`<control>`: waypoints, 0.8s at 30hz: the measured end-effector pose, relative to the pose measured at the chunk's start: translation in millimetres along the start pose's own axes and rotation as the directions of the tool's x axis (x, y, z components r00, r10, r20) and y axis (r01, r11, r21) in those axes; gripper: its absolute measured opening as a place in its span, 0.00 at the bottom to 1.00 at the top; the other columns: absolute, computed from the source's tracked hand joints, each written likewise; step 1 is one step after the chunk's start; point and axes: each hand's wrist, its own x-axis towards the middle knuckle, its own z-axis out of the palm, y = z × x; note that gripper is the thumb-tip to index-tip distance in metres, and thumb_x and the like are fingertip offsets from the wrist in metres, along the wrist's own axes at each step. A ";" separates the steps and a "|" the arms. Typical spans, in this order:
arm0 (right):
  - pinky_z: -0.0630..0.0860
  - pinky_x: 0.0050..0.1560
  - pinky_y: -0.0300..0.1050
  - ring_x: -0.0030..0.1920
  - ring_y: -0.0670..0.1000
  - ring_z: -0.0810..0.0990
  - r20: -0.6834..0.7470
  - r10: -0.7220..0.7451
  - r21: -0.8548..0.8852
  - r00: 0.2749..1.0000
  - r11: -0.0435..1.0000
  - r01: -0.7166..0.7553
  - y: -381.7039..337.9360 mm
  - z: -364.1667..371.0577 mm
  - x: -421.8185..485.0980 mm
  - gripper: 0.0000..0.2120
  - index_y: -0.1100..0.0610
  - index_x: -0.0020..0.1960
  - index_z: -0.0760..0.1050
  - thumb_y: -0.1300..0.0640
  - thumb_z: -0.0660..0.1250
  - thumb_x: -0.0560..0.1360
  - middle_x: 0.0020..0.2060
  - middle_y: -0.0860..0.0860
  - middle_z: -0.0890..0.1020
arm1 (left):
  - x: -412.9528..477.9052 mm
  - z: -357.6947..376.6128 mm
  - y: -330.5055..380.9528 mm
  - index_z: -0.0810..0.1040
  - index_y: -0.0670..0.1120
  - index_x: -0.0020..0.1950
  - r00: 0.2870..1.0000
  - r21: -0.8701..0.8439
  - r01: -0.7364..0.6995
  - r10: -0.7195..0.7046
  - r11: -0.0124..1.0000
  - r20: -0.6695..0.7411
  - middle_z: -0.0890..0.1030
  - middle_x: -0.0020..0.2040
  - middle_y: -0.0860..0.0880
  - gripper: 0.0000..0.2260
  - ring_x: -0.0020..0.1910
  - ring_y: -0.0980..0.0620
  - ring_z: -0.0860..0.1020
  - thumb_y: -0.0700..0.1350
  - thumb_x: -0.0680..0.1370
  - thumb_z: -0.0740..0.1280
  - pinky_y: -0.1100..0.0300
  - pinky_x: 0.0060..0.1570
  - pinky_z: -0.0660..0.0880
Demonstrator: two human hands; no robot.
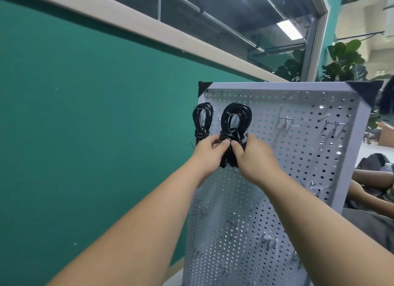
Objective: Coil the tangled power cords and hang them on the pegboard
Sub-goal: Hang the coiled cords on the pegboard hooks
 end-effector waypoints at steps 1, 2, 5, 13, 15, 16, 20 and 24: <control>0.72 0.50 0.51 0.56 0.59 0.79 -0.003 0.005 0.001 1.000 1.000 -0.005 -0.1 -1.5 -3.4 0.23 0.58 0.74 0.69 0.43 0.59 0.86 0.57 0.55 0.83 | -2.7 0.2 -0.6 0.80 0.47 0.68 1.000 0.016 -0.004 0.004 1.000 -0.003 0.86 0.59 0.51 0.13 0.60 0.54 0.84 0.49 0.85 0.67 0.52 0.69 0.77; 0.71 0.51 0.51 0.58 0.59 0.78 -0.008 0.006 0.000 1.000 1.000 -0.006 -0.6 -3.1 -7.0 0.26 0.59 0.77 0.67 0.43 0.60 0.86 0.59 0.55 0.82 | -4.9 0.2 -1.6 0.80 0.47 0.69 1.000 0.036 -0.012 0.012 0.999 -0.008 0.86 0.61 0.50 0.14 0.62 0.53 0.83 0.49 0.85 0.67 0.53 0.69 0.77; 0.72 0.58 0.53 0.65 0.60 0.77 -0.045 -0.027 -0.004 0.999 1.000 0.026 -0.7 -6.0 -17.1 0.27 0.61 0.77 0.67 0.44 0.62 0.86 0.66 0.57 0.79 | -15.3 -1.5 -2.6 0.78 0.45 0.72 0.999 0.071 -0.046 0.047 0.996 -0.020 0.84 0.63 0.49 0.17 0.64 0.52 0.82 0.47 0.84 0.69 0.59 0.66 0.76; 0.65 0.72 0.44 0.74 0.54 0.71 -0.318 -0.295 0.027 0.901 0.947 0.319 -3.7 18.4 -91.2 0.28 0.60 0.82 0.63 0.52 0.64 0.85 0.73 0.55 0.74 | -75.5 -26.9 -24.7 0.81 0.42 0.68 0.997 -0.004 -0.034 0.034 0.999 -0.076 0.86 0.60 0.48 0.15 0.61 0.56 0.83 0.40 0.82 0.73 0.56 0.69 0.77; 0.66 0.72 0.42 0.72 0.54 0.73 -0.326 -0.332 0.090 0.885 0.921 0.379 2.8 43.0 -119.1 0.25 0.61 0.79 0.67 0.55 0.63 0.85 0.71 0.56 0.76 | -101.8 -37.5 -50.8 0.81 0.43 0.67 0.995 -0.007 0.029 -0.030 1.000 -0.096 0.87 0.58 0.48 0.13 0.60 0.55 0.84 0.41 0.82 0.72 0.53 0.68 0.78; 0.66 0.71 0.41 0.71 0.53 0.74 -0.304 -0.335 0.128 0.892 0.914 0.386 8.8 59.9 -133.2 0.24 0.62 0.78 0.68 0.56 0.63 0.85 0.69 0.56 0.77 | -117.1 -43.0 -68.1 0.81 0.43 0.67 0.992 -0.014 0.074 -0.075 0.997 -0.104 0.88 0.56 0.48 0.13 0.58 0.55 0.85 0.40 0.82 0.72 0.53 0.67 0.79; 0.72 0.69 0.47 0.66 0.53 0.78 -0.005 -0.189 0.260 0.982 0.948 0.184 42.2 146.9 -198.2 0.22 0.59 0.77 0.71 0.57 0.65 0.84 0.66 0.55 0.80 | -196.2 -66.3 -160.4 0.81 0.45 0.66 0.939 0.079 0.322 -0.307 0.943 -0.155 0.88 0.53 0.50 0.12 0.55 0.58 0.85 0.40 0.82 0.71 0.56 0.63 0.80; 0.73 0.67 0.51 0.67 0.58 0.79 0.454 0.058 0.136 0.889 0.982 -0.133 90.0 235.4 -262.1 0.23 0.57 0.77 0.72 0.55 0.66 0.83 0.68 0.56 0.80 | -281.5 -85.3 -253.5 0.82 0.52 0.64 0.769 0.226 0.639 -0.599 0.736 -0.222 0.86 0.54 0.49 0.12 0.55 0.47 0.85 0.47 0.80 0.72 0.52 0.57 0.81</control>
